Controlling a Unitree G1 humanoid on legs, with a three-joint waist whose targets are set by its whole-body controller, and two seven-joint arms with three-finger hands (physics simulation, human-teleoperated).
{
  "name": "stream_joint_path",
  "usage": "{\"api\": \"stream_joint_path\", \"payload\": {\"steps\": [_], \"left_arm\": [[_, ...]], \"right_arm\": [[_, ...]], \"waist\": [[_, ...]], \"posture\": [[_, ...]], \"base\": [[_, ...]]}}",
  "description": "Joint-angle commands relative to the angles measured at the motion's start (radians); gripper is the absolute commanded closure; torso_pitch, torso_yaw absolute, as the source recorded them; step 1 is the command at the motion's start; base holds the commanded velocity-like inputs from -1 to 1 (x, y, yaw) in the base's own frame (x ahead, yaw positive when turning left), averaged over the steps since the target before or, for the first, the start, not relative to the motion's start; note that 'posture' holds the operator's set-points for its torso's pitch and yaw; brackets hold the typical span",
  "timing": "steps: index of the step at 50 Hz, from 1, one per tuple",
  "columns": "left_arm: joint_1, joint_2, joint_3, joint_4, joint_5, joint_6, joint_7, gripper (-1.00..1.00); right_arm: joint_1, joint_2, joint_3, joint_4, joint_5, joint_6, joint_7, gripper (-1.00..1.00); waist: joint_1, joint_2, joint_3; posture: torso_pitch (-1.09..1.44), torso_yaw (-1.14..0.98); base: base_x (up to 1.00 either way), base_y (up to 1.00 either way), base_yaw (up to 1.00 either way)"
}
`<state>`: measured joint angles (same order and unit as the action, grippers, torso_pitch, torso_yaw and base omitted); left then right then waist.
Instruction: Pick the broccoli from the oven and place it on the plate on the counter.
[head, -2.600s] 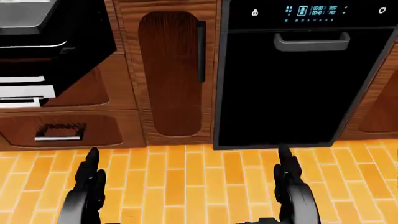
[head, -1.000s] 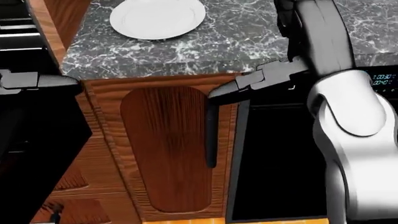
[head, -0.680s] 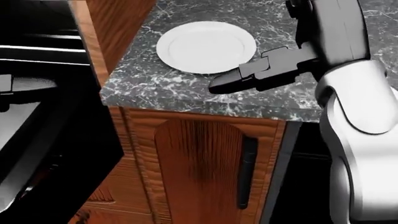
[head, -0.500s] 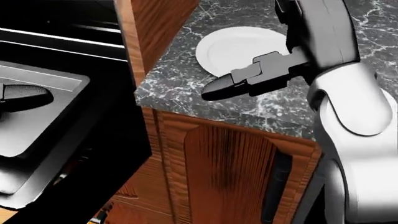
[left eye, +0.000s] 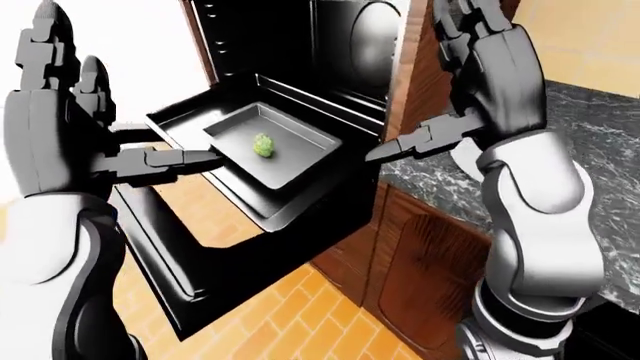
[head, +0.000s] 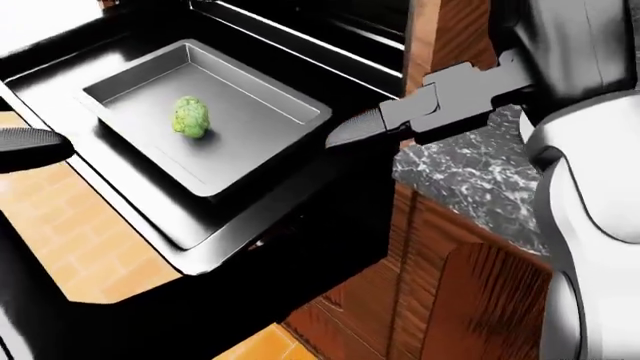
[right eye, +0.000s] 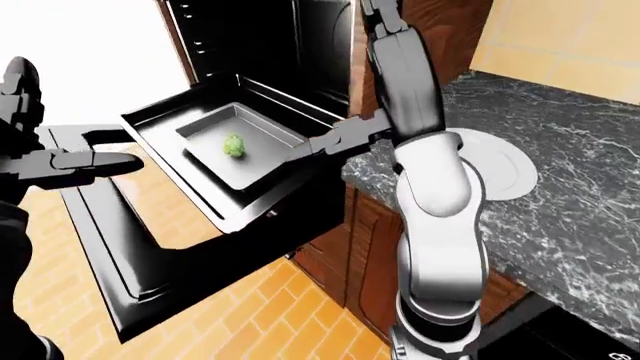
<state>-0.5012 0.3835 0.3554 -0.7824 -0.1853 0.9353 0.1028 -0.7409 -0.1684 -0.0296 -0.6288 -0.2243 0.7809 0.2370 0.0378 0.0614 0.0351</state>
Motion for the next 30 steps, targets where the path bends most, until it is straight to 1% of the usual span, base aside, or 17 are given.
{"api": "stream_joint_path", "payload": {"steps": [1, 4, 7, 8, 9, 10, 11, 12, 15, 19, 22, 23, 24, 25, 26, 27, 30], "left_arm": [[-0.028, 0.008, 0.005, -0.036, -0.004, -0.031, 0.001, -1.00], [-0.003, -0.001, 0.000, -0.024, 0.005, -0.064, -0.005, -1.00], [-0.011, 0.001, 0.005, -0.017, 0.007, -0.071, 0.001, -1.00], [-0.007, 0.000, 0.001, -0.015, 0.007, -0.076, 0.000, -1.00], [-0.008, 0.000, -0.001, -0.012, 0.008, -0.078, 0.000, -1.00], [-0.006, 0.000, -0.003, -0.013, 0.010, -0.078, 0.000, -1.00], [-0.006, -0.001, -0.002, -0.017, 0.009, -0.076, 0.000, -1.00], [-0.002, -0.001, -0.001, -0.019, 0.009, -0.077, -0.001, -1.00], [0.007, -0.004, 0.003, -0.018, 0.011, -0.086, -0.004, -1.00], [0.016, -0.006, 0.005, -0.019, 0.014, -0.093, -0.007, -1.00], [0.023, -0.008, 0.005, -0.020, 0.015, -0.100, -0.010, -1.00], [0.023, -0.009, 0.006, -0.018, 0.015, -0.101, -0.010, -1.00], [0.023, -0.009, 0.007, -0.016, 0.016, -0.103, -0.010, -1.00], [0.023, -0.009, 0.007, -0.016, 0.016, -0.103, -0.010, -1.00], [0.023, -0.008, 0.007, -0.018, 0.014, -0.103, -0.011, -1.00], [0.024, -0.008, 0.008, -0.018, 0.015, -0.104, -0.011, -1.00], [0.023, -0.008, 0.009, -0.019, 0.015, -0.104, -0.011, -1.00]], "right_arm": [[-0.037, -0.013, -0.029, -0.035, -0.015, -0.042, -0.013, -1.00], [-0.031, -0.008, -0.019, -0.023, -0.024, -0.050, -0.009, -1.00], [-0.021, -0.002, -0.021, -0.005, -0.026, -0.074, -0.005, -1.00], [-0.011, 0.002, -0.022, 0.009, -0.023, -0.091, -0.009, -1.00], [-0.010, 0.003, -0.023, 0.014, -0.024, -0.097, -0.011, -1.00], [-0.010, 0.005, -0.022, 0.013, -0.023, -0.096, -0.009, -1.00], [-0.009, 0.006, -0.022, 0.014, -0.025, -0.102, -0.013, -1.00], [-0.007, 0.007, -0.023, 0.014, -0.025, -0.106, -0.015, -1.00], [0.000, 0.011, -0.018, 0.017, -0.027, -0.109, -0.015, -1.00], [0.008, 0.016, -0.016, 0.019, -0.028, -0.115, -0.017, -1.00], [0.006, 0.016, -0.017, 0.016, -0.029, -0.111, -0.014, -1.00], [0.008, 0.016, -0.015, 0.019, -0.031, -0.113, -0.014, -1.00], [0.008, 0.017, -0.015, 0.017, -0.031, -0.112, -0.014, -1.00], [0.008, 0.017, -0.016, 0.017, -0.031, -0.112, -0.014, -1.00], [0.006, 0.017, -0.015, 0.013, -0.031, -0.107, -0.011, -1.00], [0.006, 0.016, -0.014, 0.013, -0.033, -0.104, -0.009, -1.00], [0.001, 0.017, -0.013, 0.011, -0.037, -0.098, -0.007, -1.00]], "waist": [[-0.007, -0.003, -0.026], [-0.012, -0.035, -0.005], [-0.021, -0.075, 0.005], [-0.022, -0.097, 0.005], [-0.023, -0.130, -0.006], [-0.023, -0.137, -0.020], [-0.030, -0.121, -0.001], [-0.023, -0.127, 0.002], [-0.017, -0.105, -0.010], [-0.024, -0.057, -0.001], [-0.030, -0.009, -0.005], [-0.033, 0.015, -0.009], [-0.032, 0.055, -0.024], [-0.023, 0.037, -0.021], [-0.024, 0.038, -0.016], [-0.013, 0.027, -0.018], [-0.007, -0.014, -0.019]], "posture": [[0.00, 0.00], [0.00, 0.00], [0.00, 0.00], [0.00, 0.00], [0.00, 0.00], [0.00, 0.00], [0.00, 0.00], [0.00, 0.00], [0.00, 0.00], [0.00, 0.00], [0.00, 0.00], [0.00, 0.00], [0.00, 0.00], [0.00, 0.00], [0.00, 0.00], [0.00, 0.00], [0.00, 0.00]], "base": [[0.00, 0.00, 0.84], [0.00, 0.00, 0.84], [0.00, 0.00, 0.85], [0.00, 0.00, 0.84], [0.00, 0.00, 0.84], [0.00, 0.00, 0.85], [0.00, 0.00, 0.85], [0.00, 0.00, 0.85], [0.00, 0.00, 0.85], [0.00, 0.00, 0.85], [0.00, 0.00, 0.85], [0.00, 0.00, 0.84], [0.00, 0.00, 0.84], [0.00, 0.00, 0.84], [0.00, 0.00, 0.84], [0.00, 0.00, 0.85], [0.00, 0.00, 0.85]]}}
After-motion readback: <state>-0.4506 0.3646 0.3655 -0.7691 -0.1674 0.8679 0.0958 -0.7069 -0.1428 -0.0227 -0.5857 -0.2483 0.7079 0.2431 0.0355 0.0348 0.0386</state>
